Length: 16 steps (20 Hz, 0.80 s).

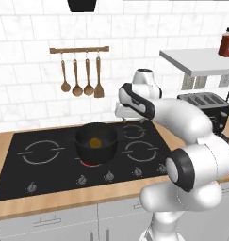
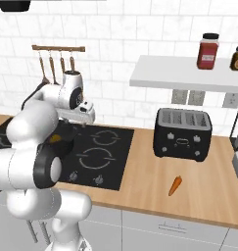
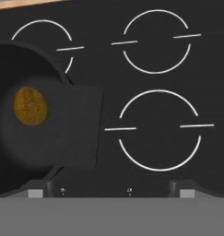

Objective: Put the avocado and carrot in the pot. Retrieve the spatula and lightly stir the vegetables in the pot.

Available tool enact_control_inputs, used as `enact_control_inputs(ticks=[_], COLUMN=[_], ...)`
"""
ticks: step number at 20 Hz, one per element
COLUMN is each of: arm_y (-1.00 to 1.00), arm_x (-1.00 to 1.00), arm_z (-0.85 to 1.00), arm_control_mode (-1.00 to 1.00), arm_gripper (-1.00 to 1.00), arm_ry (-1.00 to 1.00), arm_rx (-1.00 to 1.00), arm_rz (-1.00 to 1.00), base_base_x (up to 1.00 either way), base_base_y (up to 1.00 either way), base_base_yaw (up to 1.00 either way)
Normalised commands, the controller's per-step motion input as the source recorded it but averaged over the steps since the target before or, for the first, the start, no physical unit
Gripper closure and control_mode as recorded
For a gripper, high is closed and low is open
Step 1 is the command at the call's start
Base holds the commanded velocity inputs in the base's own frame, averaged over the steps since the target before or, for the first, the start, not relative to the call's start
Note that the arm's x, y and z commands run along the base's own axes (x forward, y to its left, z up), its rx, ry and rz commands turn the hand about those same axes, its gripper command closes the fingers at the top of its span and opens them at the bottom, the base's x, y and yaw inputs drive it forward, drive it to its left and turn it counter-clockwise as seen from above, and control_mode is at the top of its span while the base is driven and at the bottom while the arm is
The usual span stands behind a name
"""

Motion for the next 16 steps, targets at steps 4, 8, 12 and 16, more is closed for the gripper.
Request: enact_control_inputs(ticks=[4, 8, 12, 16], arm_y=[-0.99, -0.97, -0.91, -0.63], arm_x=[-0.13, -0.03, -0.06, -0.02], arm_z=[-0.36, -0.36, -0.53, -0.46], arm_control_mode=[-1.0, -1.0, -1.0, -1.0], arm_gripper=[-1.0, -1.0, -1.0, -1.0], arm_ry=[0.0, 0.0, 0.0, 0.0], arm_rx=[-0.03, -0.01, -0.05, -0.11], arm_rz=[0.0, 0.0, 0.0, 0.0], base_base_x=[0.0, 0.0, 0.0, 0.0], base_base_y=[0.0, 0.0, 0.0, 0.0], base_base_yaw=[0.0, 0.0, 0.0, 0.0])
